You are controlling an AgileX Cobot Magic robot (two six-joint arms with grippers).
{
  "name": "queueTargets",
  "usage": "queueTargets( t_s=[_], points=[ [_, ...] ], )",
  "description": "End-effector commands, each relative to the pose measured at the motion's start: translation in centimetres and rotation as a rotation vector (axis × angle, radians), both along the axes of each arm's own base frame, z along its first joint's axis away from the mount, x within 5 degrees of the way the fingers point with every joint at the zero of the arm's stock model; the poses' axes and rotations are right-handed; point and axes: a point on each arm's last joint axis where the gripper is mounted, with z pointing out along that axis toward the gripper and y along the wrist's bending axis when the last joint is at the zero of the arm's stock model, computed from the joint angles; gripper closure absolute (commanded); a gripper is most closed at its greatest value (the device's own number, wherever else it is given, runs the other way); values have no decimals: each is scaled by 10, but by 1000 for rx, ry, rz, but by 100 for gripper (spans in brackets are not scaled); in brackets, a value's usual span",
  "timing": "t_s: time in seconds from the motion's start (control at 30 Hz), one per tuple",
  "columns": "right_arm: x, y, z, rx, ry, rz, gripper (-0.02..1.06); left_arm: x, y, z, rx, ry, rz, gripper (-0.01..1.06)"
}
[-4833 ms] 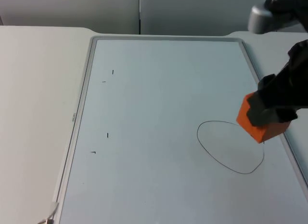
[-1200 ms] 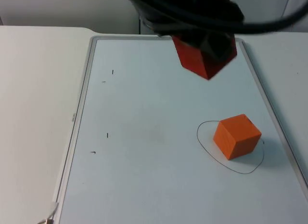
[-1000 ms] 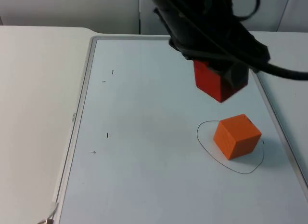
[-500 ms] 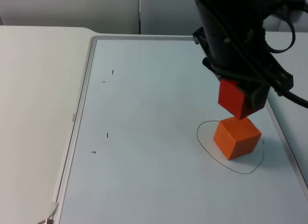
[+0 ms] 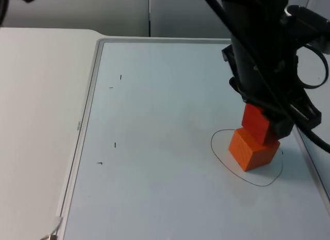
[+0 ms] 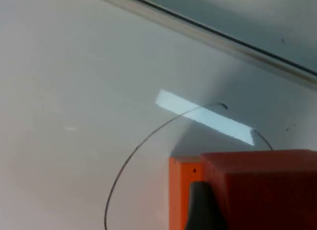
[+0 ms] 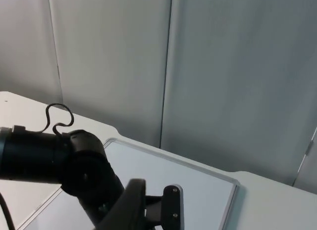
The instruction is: Pick up one cube with the left hand and another cube with the right hand. First place the cube in the right hand at the target position, then stack the cube in the left hand on top.
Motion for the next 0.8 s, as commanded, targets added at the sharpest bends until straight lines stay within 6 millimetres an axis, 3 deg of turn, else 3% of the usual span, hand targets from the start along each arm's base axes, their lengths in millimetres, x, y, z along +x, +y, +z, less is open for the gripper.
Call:
queueTargets(
  t_s=[0.0,0.27,0.77],
  points=[
    [0,0,0,-5,-2,-3,0,-1,-4,-1,-2,-10,-10,105],
    [0,-1,-2,-12,21,-10,0,1,2,-6,80,-35,-36,105],
    [0,-1,-2,-11,19,-9,0,-1,0,-4,40,-15,-23,105]
  ],
)
